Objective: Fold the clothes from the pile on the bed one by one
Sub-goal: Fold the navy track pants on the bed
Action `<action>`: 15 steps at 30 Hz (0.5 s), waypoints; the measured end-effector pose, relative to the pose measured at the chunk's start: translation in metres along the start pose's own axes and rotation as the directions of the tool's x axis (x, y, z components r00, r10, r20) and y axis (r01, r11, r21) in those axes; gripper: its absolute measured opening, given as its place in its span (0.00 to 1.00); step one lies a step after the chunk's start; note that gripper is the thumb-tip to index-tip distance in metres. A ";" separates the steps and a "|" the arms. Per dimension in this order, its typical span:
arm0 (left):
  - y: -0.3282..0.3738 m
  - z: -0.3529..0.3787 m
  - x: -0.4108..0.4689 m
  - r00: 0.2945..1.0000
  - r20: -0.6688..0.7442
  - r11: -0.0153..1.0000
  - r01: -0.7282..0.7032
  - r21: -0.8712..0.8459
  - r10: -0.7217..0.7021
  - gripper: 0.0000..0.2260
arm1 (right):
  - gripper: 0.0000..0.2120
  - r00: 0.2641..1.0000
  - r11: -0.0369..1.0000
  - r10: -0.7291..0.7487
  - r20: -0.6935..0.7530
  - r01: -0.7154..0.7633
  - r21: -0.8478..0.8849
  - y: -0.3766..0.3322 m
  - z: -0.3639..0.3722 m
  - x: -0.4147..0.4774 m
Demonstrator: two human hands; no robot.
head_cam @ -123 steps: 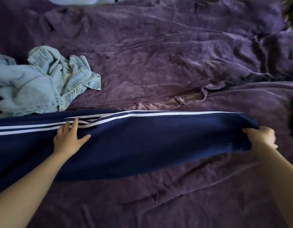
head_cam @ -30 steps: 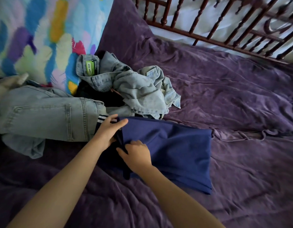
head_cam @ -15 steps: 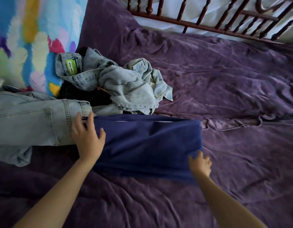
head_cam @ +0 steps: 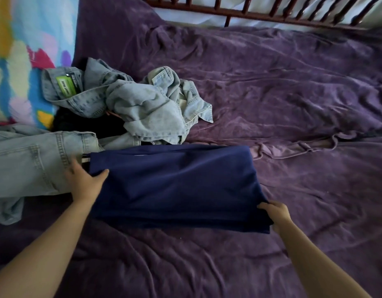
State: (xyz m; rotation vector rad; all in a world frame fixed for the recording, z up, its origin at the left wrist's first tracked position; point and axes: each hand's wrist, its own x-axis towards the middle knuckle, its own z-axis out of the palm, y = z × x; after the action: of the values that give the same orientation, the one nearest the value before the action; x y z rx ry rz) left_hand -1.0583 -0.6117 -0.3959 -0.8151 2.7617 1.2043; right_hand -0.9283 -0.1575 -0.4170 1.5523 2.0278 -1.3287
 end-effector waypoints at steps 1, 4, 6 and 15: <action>0.000 0.003 -0.001 0.997 0.014 0.995 0.081 -0.053 -0.080 0.32 | 0.02 1.000 0.999 -0.008 0.006 0.007 0.033 -0.002 -0.007 -0.002; 0.001 0.013 -0.012 0.979 -0.003 0.969 0.199 -0.146 -0.202 0.27 | 0.07 1.000 0.992 0.014 0.011 -0.015 0.129 0.002 -0.030 -0.008; 0.004 0.018 -0.021 0.973 0.013 0.962 0.230 -0.148 -0.231 0.31 | 0.08 0.999 0.982 0.039 0.004 -0.039 0.187 0.008 -0.050 -0.013; 0.034 0.103 -0.149 0.899 0.398 0.981 0.193 0.010 -0.181 0.20 | 0.07 0.942 0.959 0.235 -0.241 -0.185 0.213 0.082 -0.190 -0.038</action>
State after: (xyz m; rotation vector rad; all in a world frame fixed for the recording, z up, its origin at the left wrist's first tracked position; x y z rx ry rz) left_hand -0.9646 -0.4535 -0.4127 -0.7216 2.2899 1.2185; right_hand -0.7839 -0.0324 -0.3290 2.0674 1.8510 -1.3201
